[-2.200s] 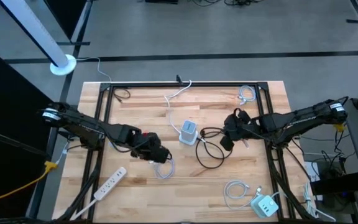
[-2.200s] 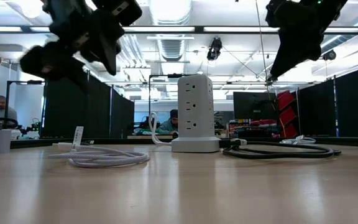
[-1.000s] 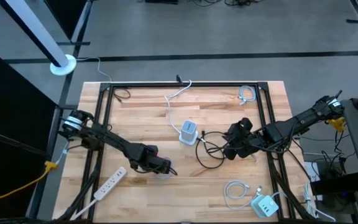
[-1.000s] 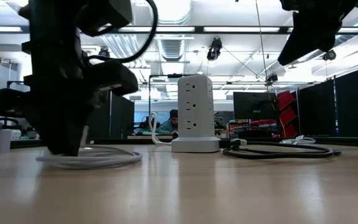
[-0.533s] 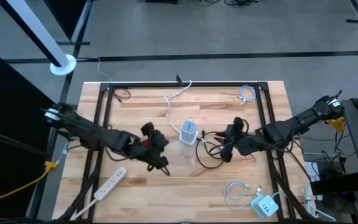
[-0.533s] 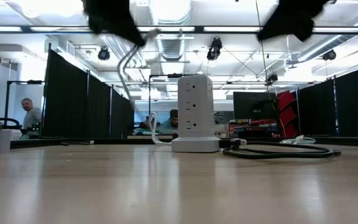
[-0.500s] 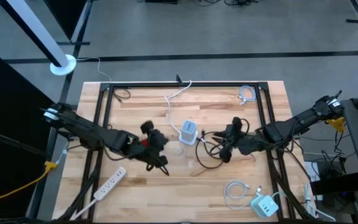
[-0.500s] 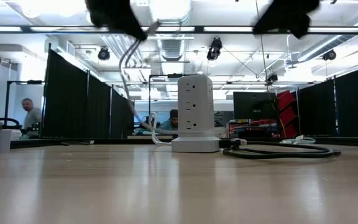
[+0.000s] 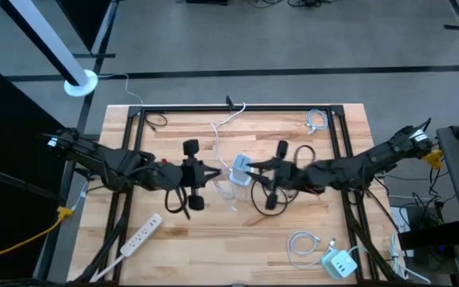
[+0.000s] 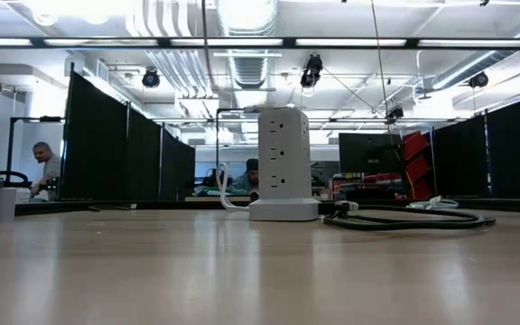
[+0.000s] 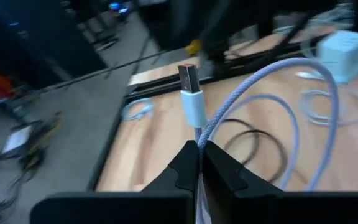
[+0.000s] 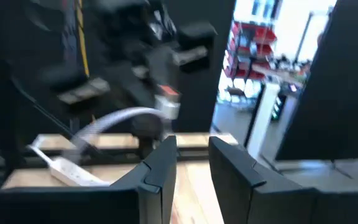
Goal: Plug in charger cables
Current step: Insert the center white charger cable into the bottom left white outlet extension
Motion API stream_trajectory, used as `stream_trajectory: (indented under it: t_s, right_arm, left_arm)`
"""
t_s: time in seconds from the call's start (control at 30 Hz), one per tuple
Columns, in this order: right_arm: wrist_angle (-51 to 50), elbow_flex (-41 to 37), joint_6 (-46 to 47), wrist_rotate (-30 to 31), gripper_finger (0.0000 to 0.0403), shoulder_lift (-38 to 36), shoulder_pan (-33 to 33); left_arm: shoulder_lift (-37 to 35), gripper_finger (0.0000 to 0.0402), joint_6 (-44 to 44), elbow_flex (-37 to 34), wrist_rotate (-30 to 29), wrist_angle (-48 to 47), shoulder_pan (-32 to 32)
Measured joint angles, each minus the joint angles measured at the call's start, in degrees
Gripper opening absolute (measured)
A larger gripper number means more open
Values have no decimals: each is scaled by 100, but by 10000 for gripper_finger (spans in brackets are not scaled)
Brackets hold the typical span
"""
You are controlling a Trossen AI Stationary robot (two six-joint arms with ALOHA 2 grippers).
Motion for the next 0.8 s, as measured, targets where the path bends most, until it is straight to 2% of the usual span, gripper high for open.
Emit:
stream_trajectory:
  t_s: [0.2,0.33,0.53,0.8]
  right_arm:
    - [-681,935,132,-522,74,807,-96]
    - [-1314,1273,254,-576,67,1011,-86]
    - [-1668,1334,418,-597,57,974,-127]
    - [-1662,1334,448,-606,49,934,-204]
  left_arm:
    - [-122,0,-55,-172,307,18,0]
    - [-175,0,-414,-285,321,4,-2]
    - [-104,0,-715,-302,302,85,0]
    - [14,0,-938,-315,295,395,0]
